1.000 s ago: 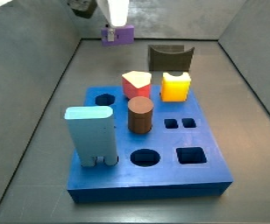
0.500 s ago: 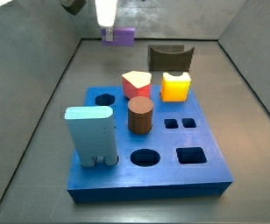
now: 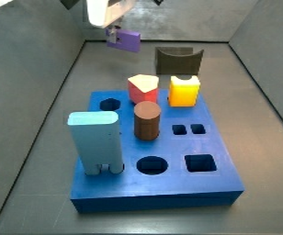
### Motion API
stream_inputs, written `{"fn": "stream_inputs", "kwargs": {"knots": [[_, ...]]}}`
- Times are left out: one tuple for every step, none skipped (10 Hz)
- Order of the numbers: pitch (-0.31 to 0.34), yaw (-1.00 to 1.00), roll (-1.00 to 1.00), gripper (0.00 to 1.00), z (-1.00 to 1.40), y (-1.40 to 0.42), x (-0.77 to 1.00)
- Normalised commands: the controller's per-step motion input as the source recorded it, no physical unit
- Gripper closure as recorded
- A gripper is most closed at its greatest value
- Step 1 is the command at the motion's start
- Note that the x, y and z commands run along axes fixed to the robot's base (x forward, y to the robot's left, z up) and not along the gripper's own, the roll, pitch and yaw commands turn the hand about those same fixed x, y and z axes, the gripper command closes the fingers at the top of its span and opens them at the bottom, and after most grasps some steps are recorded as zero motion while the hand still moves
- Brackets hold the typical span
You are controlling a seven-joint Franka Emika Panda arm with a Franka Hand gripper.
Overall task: Pick up the double-square object. Move up. Rotate the double-square object. Place the double-square object on the fixture. Regrasp the double-square object. Move to above the board. Insert the double-square object.
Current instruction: Rotate the double-square object.
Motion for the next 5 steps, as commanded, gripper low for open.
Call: {"fn": "stream_inputs", "kwargs": {"knots": [[-0.006,-1.0,-0.04,1.0,0.0,0.01,0.0],[-0.006,-1.0,-0.04,1.0,0.0,0.01,0.0],[-0.006,-1.0,-0.04,1.0,0.0,0.01,0.0],[-0.007,-1.0,-0.04,1.0,0.0,0.01,-0.01],[-0.007,-1.0,-0.05,1.0,0.0,0.01,-0.01]]}}
